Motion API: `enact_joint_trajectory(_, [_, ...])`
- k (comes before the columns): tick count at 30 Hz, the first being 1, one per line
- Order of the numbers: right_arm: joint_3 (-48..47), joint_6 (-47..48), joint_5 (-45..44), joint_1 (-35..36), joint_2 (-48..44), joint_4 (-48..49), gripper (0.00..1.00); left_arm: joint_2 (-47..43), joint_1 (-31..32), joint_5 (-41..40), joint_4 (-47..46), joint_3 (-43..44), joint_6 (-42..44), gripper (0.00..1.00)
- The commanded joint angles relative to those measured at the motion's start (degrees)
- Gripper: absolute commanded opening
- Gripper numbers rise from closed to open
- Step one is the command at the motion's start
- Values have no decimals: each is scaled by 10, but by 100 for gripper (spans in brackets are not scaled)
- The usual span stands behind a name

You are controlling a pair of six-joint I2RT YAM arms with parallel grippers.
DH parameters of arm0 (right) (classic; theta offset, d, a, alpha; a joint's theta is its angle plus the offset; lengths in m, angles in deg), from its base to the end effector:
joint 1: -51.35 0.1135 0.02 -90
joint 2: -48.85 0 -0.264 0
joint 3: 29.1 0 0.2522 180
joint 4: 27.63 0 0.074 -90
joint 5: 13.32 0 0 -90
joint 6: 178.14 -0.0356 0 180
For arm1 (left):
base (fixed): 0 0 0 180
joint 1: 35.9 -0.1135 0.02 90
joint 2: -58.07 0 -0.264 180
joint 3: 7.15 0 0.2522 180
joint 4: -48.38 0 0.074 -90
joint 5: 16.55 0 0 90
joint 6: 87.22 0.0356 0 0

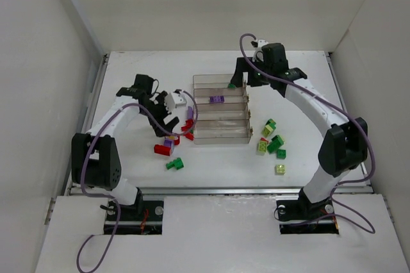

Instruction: Sort the legos into containers by color

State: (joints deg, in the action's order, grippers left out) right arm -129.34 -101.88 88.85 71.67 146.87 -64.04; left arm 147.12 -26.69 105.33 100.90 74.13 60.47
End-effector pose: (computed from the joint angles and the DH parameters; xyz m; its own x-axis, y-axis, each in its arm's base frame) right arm 0.3714 0.1455 0.3235 -0.6314 0.0138 -0.7754 -0.3634 0.8780 0.3115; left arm 0.3101 -0.0693 0.2528 -0.1250 0.7473 -0.6526 0.9354 0.3081 0.1737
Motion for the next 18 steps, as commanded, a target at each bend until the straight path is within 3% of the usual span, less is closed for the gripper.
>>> enact_joint_trajectory(1, [7, -15, -42, 27, -42, -11, 96, -60, 19, 9, 87, -35, -15, 100])
enact_joint_trajectory(9, [49, -45, -79, 88, -79, -16, 96, -108, 128, -115, -51, -122, -238, 100])
enact_joint_trajectory(16, [74, -50, -130, 128, -130, -34, 96, -87, 165, -296, -119, -159, -300, 97])
enact_joint_trajectory(18, [91, -50, -135, 133, -143, -34, 96, -96, 165, -296, -126, -159, -294, 97])
